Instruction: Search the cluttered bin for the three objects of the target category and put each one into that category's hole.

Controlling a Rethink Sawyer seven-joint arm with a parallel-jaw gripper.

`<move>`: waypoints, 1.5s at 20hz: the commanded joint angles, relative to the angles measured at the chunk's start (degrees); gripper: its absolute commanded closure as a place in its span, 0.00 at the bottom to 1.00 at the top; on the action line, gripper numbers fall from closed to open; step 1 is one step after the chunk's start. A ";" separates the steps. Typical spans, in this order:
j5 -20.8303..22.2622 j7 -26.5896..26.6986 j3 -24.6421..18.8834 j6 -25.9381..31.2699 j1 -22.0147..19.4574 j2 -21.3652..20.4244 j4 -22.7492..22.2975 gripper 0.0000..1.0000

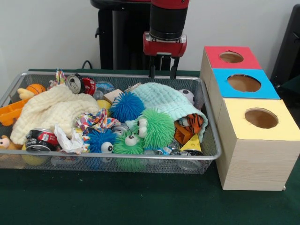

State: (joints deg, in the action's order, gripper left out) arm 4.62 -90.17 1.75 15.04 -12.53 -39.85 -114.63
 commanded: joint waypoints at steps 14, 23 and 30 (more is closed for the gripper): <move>-0.30 -8.66 -1.45 -10.73 2.07 12.31 10.13 0.00; -0.79 -9.15 -0.93 -13.21 2.53 15.37 11.75 0.00; -0.10 -8.52 -1.48 -14.57 1.76 15.96 12.21 0.00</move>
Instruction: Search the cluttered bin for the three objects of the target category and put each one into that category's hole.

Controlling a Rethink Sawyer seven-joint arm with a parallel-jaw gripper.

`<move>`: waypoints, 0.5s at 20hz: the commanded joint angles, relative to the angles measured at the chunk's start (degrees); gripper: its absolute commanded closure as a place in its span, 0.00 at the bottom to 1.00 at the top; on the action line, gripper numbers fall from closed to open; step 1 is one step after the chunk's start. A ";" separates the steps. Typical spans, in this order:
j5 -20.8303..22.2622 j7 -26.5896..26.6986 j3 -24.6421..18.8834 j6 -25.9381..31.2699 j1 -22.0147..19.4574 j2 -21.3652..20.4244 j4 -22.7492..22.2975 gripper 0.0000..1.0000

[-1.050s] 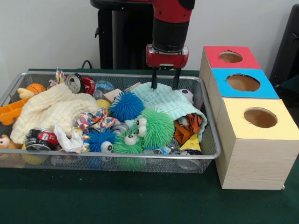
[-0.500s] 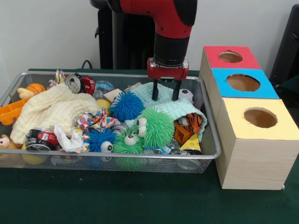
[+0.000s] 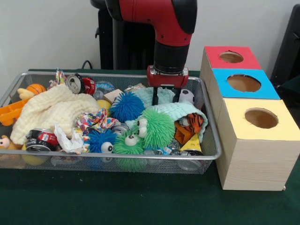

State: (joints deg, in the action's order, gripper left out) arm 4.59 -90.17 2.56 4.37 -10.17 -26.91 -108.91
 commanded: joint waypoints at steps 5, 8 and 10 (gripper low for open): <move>0.41 -7.93 -2.54 -3.43 -0.81 2.77 6.51 1.00; -0.05 -7.75 -2.44 -1.72 -0.53 2.28 6.72 1.00; -0.17 -7.60 -2.25 -0.96 -0.35 1.91 6.84 1.00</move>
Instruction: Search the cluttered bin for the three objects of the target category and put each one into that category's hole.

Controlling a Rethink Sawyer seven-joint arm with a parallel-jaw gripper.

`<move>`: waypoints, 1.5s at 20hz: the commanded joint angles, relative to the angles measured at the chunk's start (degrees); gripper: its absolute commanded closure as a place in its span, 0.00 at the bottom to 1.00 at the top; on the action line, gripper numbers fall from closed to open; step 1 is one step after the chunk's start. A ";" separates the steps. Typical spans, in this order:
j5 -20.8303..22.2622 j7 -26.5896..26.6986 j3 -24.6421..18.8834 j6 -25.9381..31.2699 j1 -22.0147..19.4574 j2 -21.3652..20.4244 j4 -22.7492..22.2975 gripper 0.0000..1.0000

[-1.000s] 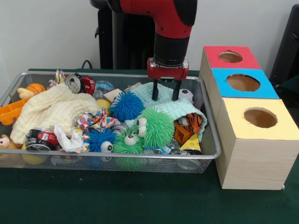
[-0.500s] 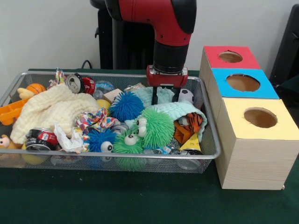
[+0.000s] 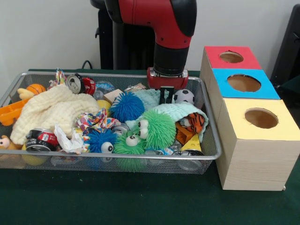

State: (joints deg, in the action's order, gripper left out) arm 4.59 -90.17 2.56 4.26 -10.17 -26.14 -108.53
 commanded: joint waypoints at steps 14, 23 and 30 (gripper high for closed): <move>-1.71 -4.12 -3.27 18.91 -2.58 -18.50 0.40 1.00; -1.47 0.19 -5.77 28.57 -7.21 -27.18 -0.50 1.00; -0.68 7.82 -10.20 32.98 -15.36 -31.68 -1.55 1.00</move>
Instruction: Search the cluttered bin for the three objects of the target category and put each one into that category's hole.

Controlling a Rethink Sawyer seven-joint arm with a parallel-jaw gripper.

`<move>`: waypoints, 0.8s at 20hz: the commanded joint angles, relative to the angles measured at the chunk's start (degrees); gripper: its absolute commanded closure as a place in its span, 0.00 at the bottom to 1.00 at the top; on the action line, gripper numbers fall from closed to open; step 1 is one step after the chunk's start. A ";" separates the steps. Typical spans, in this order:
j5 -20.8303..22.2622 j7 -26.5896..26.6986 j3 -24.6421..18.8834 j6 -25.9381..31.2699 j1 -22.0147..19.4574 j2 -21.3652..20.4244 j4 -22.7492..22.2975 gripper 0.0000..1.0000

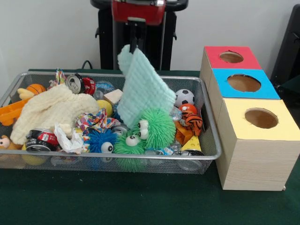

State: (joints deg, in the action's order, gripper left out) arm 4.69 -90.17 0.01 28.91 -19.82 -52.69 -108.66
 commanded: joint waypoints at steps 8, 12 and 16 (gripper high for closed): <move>0.89 16.16 -12.47 15.67 -14.53 -9.92 0.35 1.00; 1.59 18.52 -14.66 18.85 -17.52 -12.35 0.94 1.00; 2.29 21.11 -17.10 21.65 -20.85 -13.54 2.12 1.00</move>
State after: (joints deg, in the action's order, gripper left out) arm 5.16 -89.56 -8.71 41.60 -37.81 -63.27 -108.26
